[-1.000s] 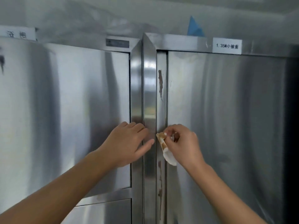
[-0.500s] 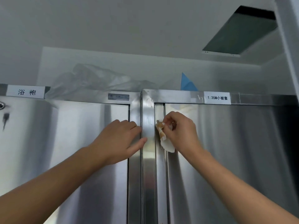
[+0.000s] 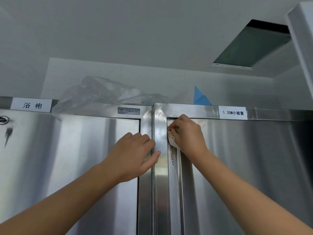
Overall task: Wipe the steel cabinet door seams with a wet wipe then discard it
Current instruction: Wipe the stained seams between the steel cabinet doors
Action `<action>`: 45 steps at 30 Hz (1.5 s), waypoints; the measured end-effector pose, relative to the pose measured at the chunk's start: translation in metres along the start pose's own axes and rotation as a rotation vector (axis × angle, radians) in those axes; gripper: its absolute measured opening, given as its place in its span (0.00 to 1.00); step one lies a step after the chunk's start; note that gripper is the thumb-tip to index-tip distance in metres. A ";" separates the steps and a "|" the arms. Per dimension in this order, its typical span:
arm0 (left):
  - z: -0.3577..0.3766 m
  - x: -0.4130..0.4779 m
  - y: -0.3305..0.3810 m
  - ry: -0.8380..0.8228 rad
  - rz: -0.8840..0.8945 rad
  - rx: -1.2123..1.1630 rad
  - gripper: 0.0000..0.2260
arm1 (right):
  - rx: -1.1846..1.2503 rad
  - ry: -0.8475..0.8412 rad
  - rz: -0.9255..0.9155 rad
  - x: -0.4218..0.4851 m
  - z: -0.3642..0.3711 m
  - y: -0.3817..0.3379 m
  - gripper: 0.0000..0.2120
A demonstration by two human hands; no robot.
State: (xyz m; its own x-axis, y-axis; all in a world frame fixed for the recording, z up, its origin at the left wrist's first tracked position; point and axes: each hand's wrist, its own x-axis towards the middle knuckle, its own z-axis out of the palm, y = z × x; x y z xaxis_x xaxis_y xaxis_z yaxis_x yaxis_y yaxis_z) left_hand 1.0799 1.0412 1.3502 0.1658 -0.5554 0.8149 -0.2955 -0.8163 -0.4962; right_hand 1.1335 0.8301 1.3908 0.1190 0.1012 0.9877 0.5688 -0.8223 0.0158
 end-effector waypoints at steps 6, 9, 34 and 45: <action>0.009 -0.007 -0.001 0.026 -0.020 -0.015 0.20 | 0.021 -0.086 -0.102 -0.019 -0.008 0.001 0.08; 0.011 -0.009 0.000 0.028 -0.019 -0.036 0.20 | 0.005 -0.134 -0.114 -0.025 -0.013 0.008 0.12; 0.024 -0.022 0.005 -0.020 -0.034 -0.076 0.20 | -0.078 0.025 -0.263 -0.026 0.001 0.026 0.05; 0.024 -0.036 0.011 -0.023 -0.002 -0.069 0.19 | -0.083 -0.029 -0.264 -0.066 0.005 0.026 0.04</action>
State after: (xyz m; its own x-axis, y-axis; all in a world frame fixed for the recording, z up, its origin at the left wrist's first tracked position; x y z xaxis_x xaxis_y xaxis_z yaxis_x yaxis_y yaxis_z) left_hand 1.0933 1.0478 1.3083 0.1875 -0.5579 0.8084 -0.3591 -0.8050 -0.4723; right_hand 1.1444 0.8049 1.3254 -0.0003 0.3335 0.9428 0.5144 -0.8084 0.2861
